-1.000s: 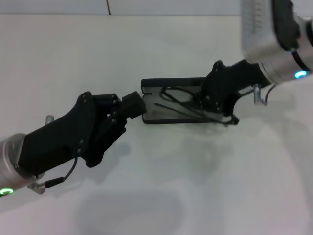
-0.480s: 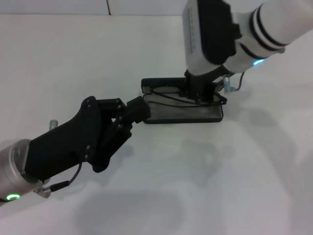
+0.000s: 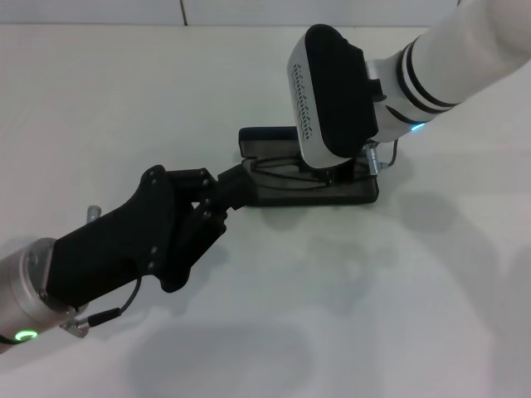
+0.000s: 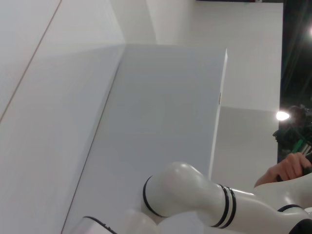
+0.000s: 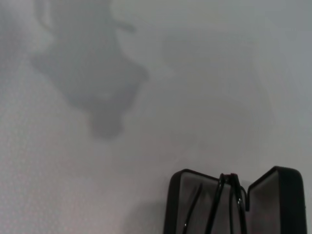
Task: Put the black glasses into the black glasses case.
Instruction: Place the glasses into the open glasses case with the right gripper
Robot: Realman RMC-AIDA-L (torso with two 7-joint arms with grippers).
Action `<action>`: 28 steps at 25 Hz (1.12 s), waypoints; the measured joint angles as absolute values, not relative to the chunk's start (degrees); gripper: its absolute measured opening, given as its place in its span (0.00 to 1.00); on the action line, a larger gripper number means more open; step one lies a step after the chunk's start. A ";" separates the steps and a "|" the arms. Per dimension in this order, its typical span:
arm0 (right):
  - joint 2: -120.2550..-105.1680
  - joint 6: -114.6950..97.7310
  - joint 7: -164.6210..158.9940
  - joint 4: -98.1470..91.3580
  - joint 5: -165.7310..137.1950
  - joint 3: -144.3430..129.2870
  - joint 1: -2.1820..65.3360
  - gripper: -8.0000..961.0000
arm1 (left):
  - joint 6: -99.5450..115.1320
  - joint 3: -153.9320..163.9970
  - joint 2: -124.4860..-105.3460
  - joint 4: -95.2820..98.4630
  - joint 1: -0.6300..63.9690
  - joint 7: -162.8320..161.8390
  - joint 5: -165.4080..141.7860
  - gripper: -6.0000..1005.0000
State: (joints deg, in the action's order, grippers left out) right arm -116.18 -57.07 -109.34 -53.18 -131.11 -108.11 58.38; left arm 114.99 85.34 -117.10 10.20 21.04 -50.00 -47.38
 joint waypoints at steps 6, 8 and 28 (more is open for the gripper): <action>-116.18 -55.94 -109.36 -53.18 -132.53 -109.19 58.50 0.11 | 114.71 85.34 -117.34 10.02 20.92 -50.01 -47.49 0.04; -116.19 -55.56 -109.37 -53.19 -133.08 -109.76 58.52 0.11 | 114.70 85.34 -117.34 10.02 20.92 -50.01 -47.50 0.04; -116.19 -53.52 -110.78 -54.85 -134.02 -112.34 57.76 0.11 | 114.69 85.33 -117.78 10.02 20.92 -50.04 -47.49 0.04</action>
State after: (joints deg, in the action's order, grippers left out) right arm -116.19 -53.52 -110.78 -54.85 -134.02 -112.34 57.76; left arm 114.69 85.33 -117.78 10.02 20.92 -50.04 -47.49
